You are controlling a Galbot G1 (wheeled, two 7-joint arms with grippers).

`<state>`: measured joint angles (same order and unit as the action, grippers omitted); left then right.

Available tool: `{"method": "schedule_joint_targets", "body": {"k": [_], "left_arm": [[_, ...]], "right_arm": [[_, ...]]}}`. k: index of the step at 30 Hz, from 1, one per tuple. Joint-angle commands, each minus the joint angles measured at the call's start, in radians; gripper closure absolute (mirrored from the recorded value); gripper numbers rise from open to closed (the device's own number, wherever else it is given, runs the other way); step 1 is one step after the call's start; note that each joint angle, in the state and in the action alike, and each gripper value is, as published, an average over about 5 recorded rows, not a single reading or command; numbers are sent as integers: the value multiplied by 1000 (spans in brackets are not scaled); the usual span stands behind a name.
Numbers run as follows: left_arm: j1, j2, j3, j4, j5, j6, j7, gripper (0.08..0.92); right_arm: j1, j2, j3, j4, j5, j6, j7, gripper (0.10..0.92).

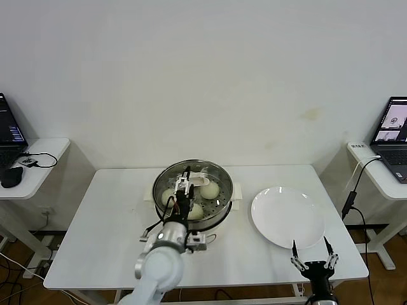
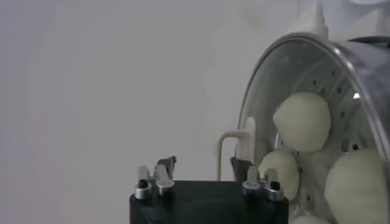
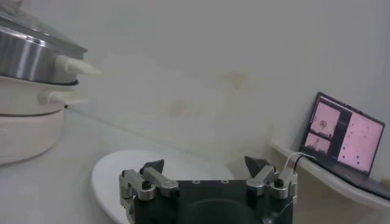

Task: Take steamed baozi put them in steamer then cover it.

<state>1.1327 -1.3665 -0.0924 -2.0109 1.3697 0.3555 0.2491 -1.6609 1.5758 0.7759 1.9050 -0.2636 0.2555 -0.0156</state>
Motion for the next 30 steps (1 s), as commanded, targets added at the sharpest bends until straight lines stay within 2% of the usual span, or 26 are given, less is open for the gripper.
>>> {"method": "schedule_joint_targets", "body": {"k": [1,6,8,12,22,30], "left_arm": [[376,174,-194,-293,-666,-104,-226,199],[500,146,-410,-227,-1306,-356,-405,178],[526,139,-467,-195,-1460,-381,-443,177],[556,157,-513,-153,-1717,-407,-456,177],[585,147,-523,-28,-1785,-583,-445,177],[601,153,-525,-4,-1784,-562,-409,177]], "right_arm": [[-3,-3,-7,-2,6,-3,-6,203],[-17,-25,-34,12,45,-19,-25,203],[-26,-43,-51,24,76,-33,-39,202],[-40,-78,-82,38,132,-66,-71,203],[-101,-128,-136,94,189,-119,-136,203],[-119,-122,-147,121,198,-124,-143,203]]}}
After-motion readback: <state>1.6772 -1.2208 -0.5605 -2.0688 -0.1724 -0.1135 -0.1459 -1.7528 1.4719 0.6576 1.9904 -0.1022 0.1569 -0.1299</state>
